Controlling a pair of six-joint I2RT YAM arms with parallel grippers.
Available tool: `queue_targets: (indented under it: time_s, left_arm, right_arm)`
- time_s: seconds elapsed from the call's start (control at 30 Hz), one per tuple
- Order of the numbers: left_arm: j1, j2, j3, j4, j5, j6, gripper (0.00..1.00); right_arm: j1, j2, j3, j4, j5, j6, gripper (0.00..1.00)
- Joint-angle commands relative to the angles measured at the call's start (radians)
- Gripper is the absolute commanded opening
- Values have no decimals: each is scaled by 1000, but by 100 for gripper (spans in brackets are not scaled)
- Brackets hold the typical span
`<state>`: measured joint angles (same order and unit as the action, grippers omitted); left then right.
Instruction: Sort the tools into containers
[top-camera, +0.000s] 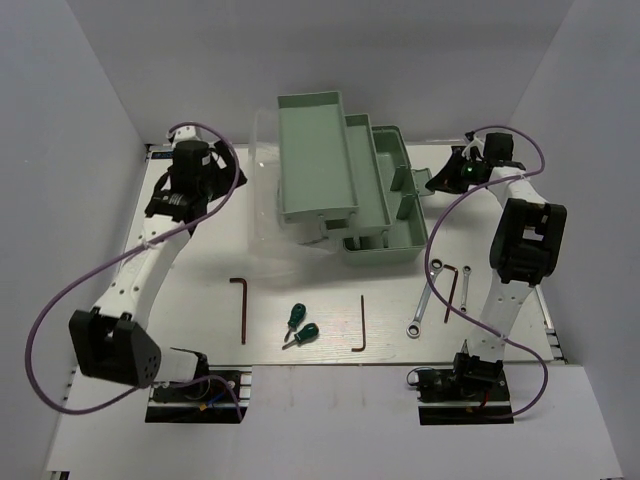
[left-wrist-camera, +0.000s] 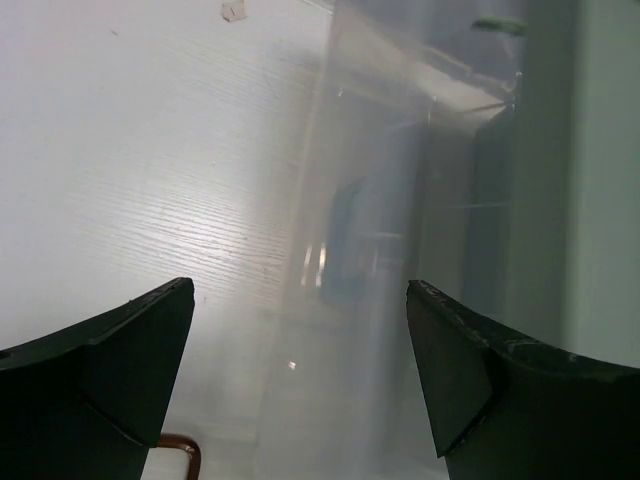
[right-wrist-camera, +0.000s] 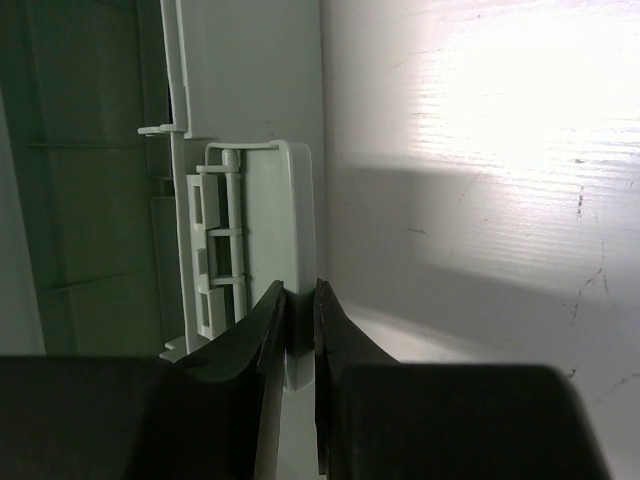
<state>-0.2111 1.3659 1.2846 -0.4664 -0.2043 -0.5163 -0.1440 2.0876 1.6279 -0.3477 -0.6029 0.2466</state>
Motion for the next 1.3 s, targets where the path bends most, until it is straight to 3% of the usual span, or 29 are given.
queue_targets:
  time_s: [0.0,0.27,0.3,0.37,0.4,0.47,0.5,0.53,0.57,0.6,0.67,0.7,0.77,0.8,0.83,0.9,0.97,1.13,1.17,1.27]
  left_arm:
    - [6,-120,-27,-46,-55,19,98]
    - [15,-229,-107,-57,-32,29,98]
    - [15,-243,-132,-57,-18,29,98]
    - [15,-292,-152,-57,40,29,98]
    - [0,-312,-175,-40,67,48,98]
    - [-1,-352,-201,-3,203,107,93]
    - [-1,-379,-226,-3,253,120,87]
    - [-10,-389,-235,8,299,134,74]
    - [-10,-389,-244,-7,368,150,42]
    - [-10,-398,-254,-18,403,159,26]
    - [-10,-410,-295,-63,485,186,3]
    - [-10,-430,-319,-87,521,208,1]
    - [-10,-451,-338,-119,549,234,1]
    - [-19,-462,-349,-130,563,234,12]
    - [-19,-462,-358,-141,598,248,19]
    - [-31,-473,-396,-141,663,248,32]
    - [-53,-473,-428,-132,681,248,36]
    - [-125,-467,-461,-58,712,229,48]
    - [-140,-455,-461,-42,712,220,48]
    - [-223,-394,-461,-9,698,220,51]
  right_arm:
    - [-19,-41,-25,7,38,-15,0]
    - [-16,-61,-69,9,6,-9,0]
    - [-14,-61,-56,-23,8,-24,3]
    - [-14,-63,-42,-43,26,-33,45]
    - [-16,-76,-30,-68,58,-46,73]
    - [-28,-153,-39,-92,115,-96,85]
    - [-28,-182,-68,-94,142,-148,88]
    - [-28,-287,-118,-90,263,-189,91]
    - [-26,-323,-173,-88,296,-240,91]
    - [-22,-360,-206,-89,326,-271,91]
    - [-28,-489,-333,-111,325,-345,91]
    - [-34,-570,-376,-175,331,-358,81]
    - [-37,-628,-468,-221,331,-386,27]
    - [-34,-696,-508,-221,330,-391,7]
    - [-31,-730,-637,-232,328,-415,0]
    - [-9,-854,-735,-238,296,-414,0]
    - [26,-909,-778,-298,310,-402,4]
    - [81,-956,-865,-352,324,-365,40]
    - [92,-965,-899,-344,325,-354,53]
    - [138,-957,-924,-320,359,-297,59]
